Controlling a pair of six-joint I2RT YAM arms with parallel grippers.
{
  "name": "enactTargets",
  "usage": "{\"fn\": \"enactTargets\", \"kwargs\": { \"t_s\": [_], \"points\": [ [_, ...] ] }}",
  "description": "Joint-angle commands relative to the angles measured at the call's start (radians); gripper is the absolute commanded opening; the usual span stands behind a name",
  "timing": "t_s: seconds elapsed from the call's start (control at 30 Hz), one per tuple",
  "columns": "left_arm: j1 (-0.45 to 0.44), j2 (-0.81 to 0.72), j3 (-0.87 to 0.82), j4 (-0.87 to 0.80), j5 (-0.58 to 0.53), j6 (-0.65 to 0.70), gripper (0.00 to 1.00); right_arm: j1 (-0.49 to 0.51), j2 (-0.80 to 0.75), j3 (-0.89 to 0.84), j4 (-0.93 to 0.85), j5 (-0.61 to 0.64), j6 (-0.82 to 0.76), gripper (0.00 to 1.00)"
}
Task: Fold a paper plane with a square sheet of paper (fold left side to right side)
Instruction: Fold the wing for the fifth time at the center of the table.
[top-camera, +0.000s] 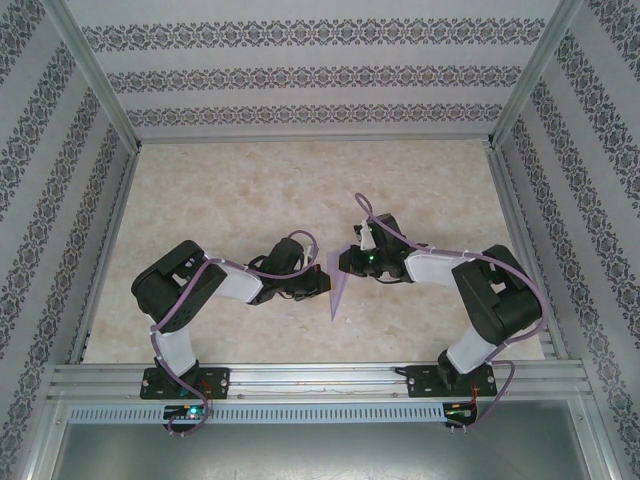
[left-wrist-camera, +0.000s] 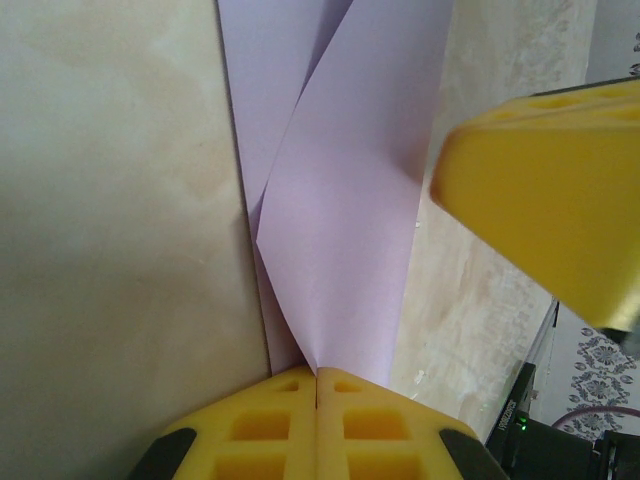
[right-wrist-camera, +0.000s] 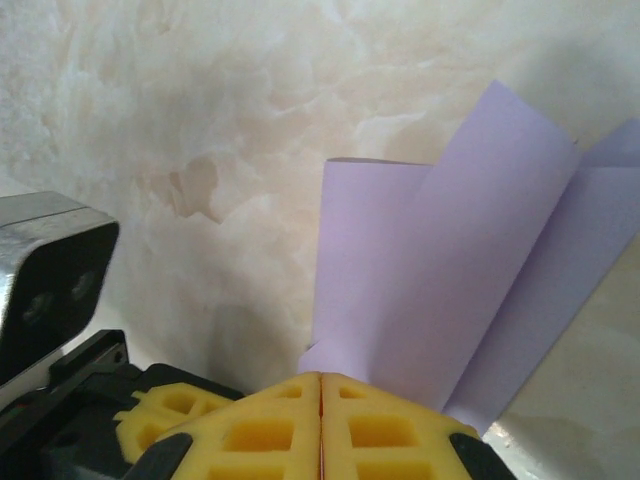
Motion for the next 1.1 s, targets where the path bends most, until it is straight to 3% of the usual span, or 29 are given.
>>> {"fn": "enactTargets", "kwargs": {
  "t_s": [0.0, 0.67, 0.87, 1.07],
  "points": [
    [0.008, 0.080, 0.000, -0.126, -0.136, 0.042, 0.00, 0.010, 0.026, 0.023, -0.023, 0.004, -0.027, 0.07],
    [0.011, 0.090, 0.002, -0.132, -0.135, 0.030, 0.00, -0.022, 0.061, 0.007, -0.065, 0.036, -0.064, 0.06],
    [0.011, 0.064, -0.006, -0.104, -0.124, 0.030, 0.00, -0.037, 0.064, -0.031, -0.071, 0.045, -0.057, 0.00],
    [0.026, -0.052, 0.004, -0.181, -0.124, 0.059, 0.09, -0.044, 0.079, -0.074, -0.060, 0.062, -0.056, 0.00]
  ]
}}
